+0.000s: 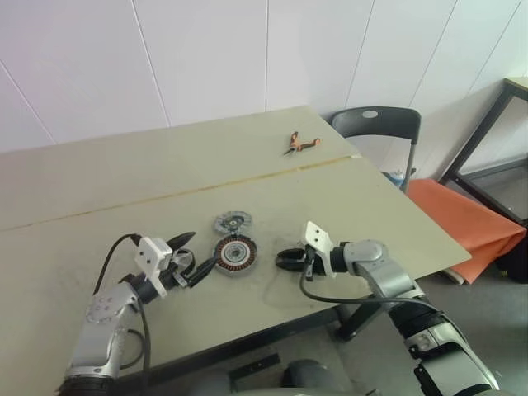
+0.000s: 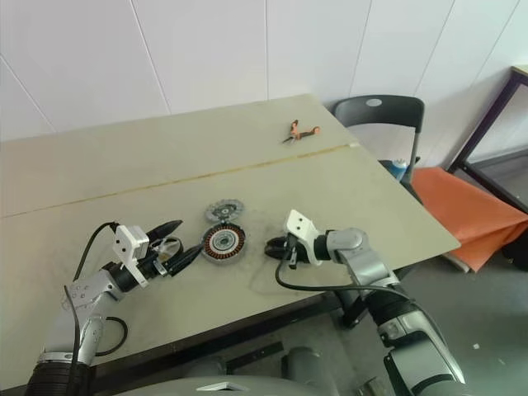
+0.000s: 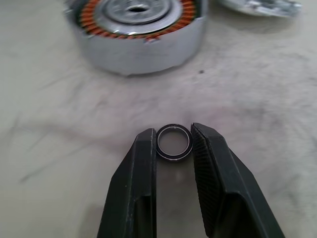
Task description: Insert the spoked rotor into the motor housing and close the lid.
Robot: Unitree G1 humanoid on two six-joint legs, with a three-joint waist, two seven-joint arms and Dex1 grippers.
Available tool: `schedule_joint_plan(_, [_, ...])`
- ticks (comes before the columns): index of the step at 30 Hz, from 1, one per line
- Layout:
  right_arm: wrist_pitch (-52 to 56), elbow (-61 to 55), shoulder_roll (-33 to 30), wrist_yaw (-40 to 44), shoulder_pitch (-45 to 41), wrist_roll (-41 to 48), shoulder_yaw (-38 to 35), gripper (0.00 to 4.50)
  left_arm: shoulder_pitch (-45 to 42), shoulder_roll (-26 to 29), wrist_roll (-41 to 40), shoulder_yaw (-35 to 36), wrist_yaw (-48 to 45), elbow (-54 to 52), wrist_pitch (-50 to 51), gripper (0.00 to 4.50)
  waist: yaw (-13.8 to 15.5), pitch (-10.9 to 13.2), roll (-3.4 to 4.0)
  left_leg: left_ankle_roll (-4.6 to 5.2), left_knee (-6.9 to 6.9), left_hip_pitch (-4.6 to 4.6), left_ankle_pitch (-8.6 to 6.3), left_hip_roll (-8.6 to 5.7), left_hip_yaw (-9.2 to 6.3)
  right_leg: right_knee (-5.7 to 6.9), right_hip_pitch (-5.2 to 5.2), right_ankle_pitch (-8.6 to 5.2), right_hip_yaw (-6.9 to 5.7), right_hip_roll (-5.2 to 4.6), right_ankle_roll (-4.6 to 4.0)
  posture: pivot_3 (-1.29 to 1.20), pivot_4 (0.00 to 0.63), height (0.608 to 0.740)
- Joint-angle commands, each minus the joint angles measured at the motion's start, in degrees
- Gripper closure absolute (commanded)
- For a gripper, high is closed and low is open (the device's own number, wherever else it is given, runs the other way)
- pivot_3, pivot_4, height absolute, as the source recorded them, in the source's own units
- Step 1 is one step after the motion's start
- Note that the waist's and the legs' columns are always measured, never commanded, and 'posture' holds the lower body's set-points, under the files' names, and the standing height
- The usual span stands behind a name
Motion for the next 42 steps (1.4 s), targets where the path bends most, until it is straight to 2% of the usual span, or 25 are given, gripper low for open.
schedule_joint_plan(1, [4.80,-4.36,3.02,-1.54,-4.35,6.06,-4.85,3.83,-0.71,0.65,-0.85,1.09,0.55,-2.63,0.04,0.00,-0.01,0.01,0.02,0.00,0.00,-0.06,0.00,0.00,-0.01,0.00,-0.08,0.02,0.00,0.00,0.03,0.00,0.000,0.740])
schedule_joint_plan(8, [10.76,-9.66,8.39,-5.57,-8.21,7.64,-3.80,3.83,-0.13,1.14,-1.99,1.55,1.27,-5.41,2.08,0.00,0.10,0.01,0.02,0.02,-0.15,-0.16,-0.02,0.01,-0.04,-0.04,-0.20,0.04,0.00,-0.02,0.08,0.00,0.000,0.740])
schedule_joint_plan(15, [17.30,-6.23,11.65,-8.54,-12.99,2.45,4.08,3.83,2.65,4.28,-4.35,2.01,-0.10,-10.05,6.66,0.00,-0.02,0.03,0.05,0.02,-0.15,-0.15,-0.02,0.01,-0.03,-0.03,-0.21,0.04,0.01,-0.05,0.08,0.00,0.000,0.740])
schedule_joint_plan(24, [20.55,-3.21,11.93,-6.13,-15.61,0.03,9.81,3.83,4.30,5.82,-4.36,3.37,-0.43,-9.75,6.93,0.00,-0.03,0.07,0.10,0.02,-0.15,-0.18,-0.02,0.00,-0.02,-0.04,-0.25,0.04,0.00,-0.06,0.07,0.00,0.000,0.740])
schedule_joint_plan(42, [19.01,-2.79,10.80,-4.83,-14.30,-3.39,12.21,3.83,4.32,5.20,-3.91,3.22,0.01,-8.79,5.88,0.00,-0.05,0.07,0.11,0.02,-0.16,-0.17,-0.02,0.01,-0.02,-0.03,-0.26,0.04,0.00,-0.05,0.07,0.00,0.000,0.740])
